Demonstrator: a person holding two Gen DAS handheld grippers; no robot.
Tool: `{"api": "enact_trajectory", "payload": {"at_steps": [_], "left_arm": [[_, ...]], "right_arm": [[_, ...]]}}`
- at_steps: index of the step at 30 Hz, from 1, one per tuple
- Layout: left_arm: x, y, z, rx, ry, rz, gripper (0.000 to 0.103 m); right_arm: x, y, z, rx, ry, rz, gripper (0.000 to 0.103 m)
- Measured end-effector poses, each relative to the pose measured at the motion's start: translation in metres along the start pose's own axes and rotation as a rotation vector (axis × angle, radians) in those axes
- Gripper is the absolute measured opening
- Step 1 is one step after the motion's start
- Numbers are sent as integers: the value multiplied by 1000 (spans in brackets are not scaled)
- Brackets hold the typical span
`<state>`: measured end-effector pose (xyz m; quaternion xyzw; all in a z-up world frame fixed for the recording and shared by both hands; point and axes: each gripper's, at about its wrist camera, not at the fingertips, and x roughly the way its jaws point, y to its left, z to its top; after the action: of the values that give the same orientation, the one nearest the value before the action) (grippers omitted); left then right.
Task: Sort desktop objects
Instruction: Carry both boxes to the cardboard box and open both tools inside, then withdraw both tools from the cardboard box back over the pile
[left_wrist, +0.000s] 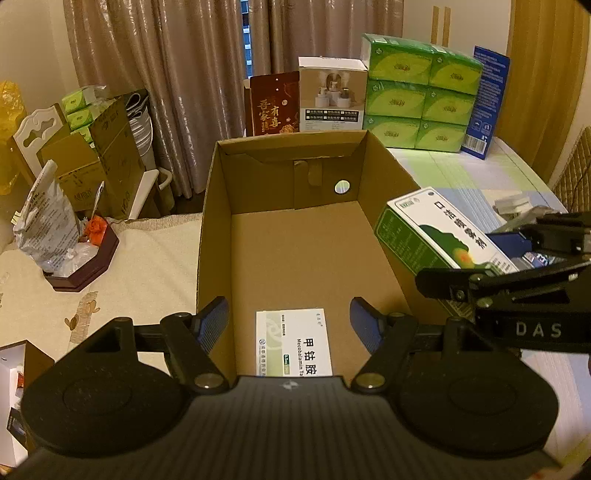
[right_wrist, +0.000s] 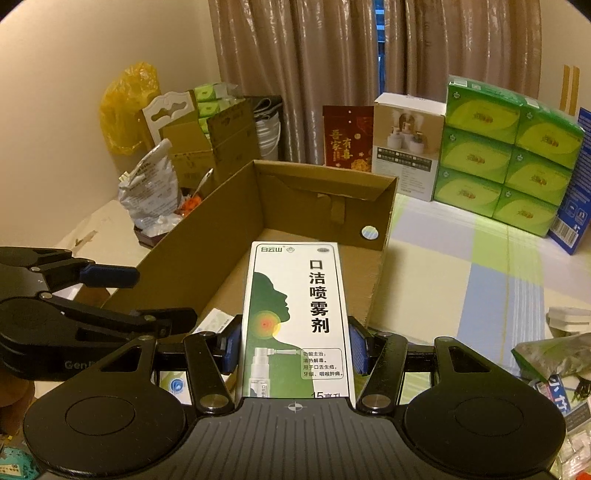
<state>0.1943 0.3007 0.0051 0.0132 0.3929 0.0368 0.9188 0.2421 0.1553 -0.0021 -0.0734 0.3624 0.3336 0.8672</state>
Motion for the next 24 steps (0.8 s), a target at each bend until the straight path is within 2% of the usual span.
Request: {"api": "enact_trajectory", "payload": {"at_steps": [9,12,24], "left_arm": [[-7,5,-5,-5,-1,13,68],[-10,4,-5,-7,-2,14,68],[-33,-8,-10,-24,-23,16,73]], "right_arm": [[0,2,3,35,-23,38,54],[-6,1,6,42,-49,34,60],[-46,-23,-1,90,-95,-15,65]]}}
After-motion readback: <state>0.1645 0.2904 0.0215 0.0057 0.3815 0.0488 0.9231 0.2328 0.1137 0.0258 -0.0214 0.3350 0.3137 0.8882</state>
